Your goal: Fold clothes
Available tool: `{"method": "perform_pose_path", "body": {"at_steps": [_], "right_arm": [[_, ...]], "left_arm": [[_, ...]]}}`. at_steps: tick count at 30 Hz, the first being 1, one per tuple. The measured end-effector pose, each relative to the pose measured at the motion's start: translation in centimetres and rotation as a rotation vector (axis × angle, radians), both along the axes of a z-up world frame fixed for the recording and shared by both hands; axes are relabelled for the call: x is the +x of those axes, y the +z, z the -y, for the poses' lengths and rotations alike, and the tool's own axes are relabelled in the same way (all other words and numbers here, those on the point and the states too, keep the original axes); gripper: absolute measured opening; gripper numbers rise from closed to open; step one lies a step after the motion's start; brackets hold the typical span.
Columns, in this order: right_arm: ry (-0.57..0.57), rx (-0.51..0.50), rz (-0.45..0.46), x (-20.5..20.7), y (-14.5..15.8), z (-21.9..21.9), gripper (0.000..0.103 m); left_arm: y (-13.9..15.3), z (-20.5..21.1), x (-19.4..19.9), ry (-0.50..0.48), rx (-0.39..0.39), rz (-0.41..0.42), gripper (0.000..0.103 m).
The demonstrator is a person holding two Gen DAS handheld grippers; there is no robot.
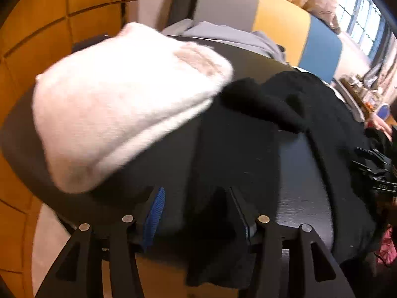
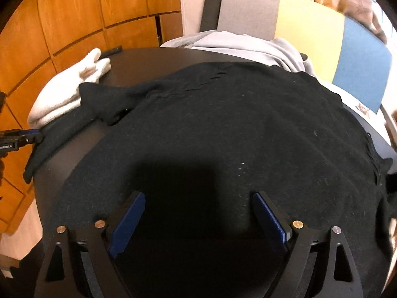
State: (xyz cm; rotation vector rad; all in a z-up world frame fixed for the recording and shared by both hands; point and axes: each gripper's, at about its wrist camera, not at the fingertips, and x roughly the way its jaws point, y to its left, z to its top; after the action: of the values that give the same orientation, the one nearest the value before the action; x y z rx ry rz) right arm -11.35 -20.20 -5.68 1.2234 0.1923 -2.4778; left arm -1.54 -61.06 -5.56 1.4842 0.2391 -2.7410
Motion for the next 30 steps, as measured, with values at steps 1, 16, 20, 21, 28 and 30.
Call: {"method": "perform_pose_path", "body": {"at_steps": [1, 16, 20, 21, 28, 30], "right_arm": [[-0.002, -0.004, 0.003, -0.1, -0.1, -0.1, 0.093], [0.019, 0.006, -0.009, 0.3, -0.4, 0.8, 0.103], [0.022, 0.0, -0.011, 0.3, -0.4, 0.8, 0.103], [0.022, -0.002, -0.011, 0.3, -0.4, 0.7, 0.103], [0.026, -0.016, -0.011, 0.3, -0.4, 0.4, 0.103], [0.027, -0.018, -0.011, 0.3, -0.4, 0.3, 0.103]], "left_arm": [[0.0, -0.5, -0.2, -0.007, -0.006, -0.001, 0.055], [8.1, -3.7, -2.6, 0.008, -0.052, -0.237, 0.008], [14.5, -1.2, -3.3, 0.072, -0.082, -0.383, 0.008], [14.9, -0.5, -3.6, 0.085, -0.102, -0.38, 0.008], [13.7, 4.2, -7.1, 0.167, -0.305, -0.237, 0.008], [13.3, 5.6, -8.1, 0.191, -0.362, -0.196, 0.008]]}}
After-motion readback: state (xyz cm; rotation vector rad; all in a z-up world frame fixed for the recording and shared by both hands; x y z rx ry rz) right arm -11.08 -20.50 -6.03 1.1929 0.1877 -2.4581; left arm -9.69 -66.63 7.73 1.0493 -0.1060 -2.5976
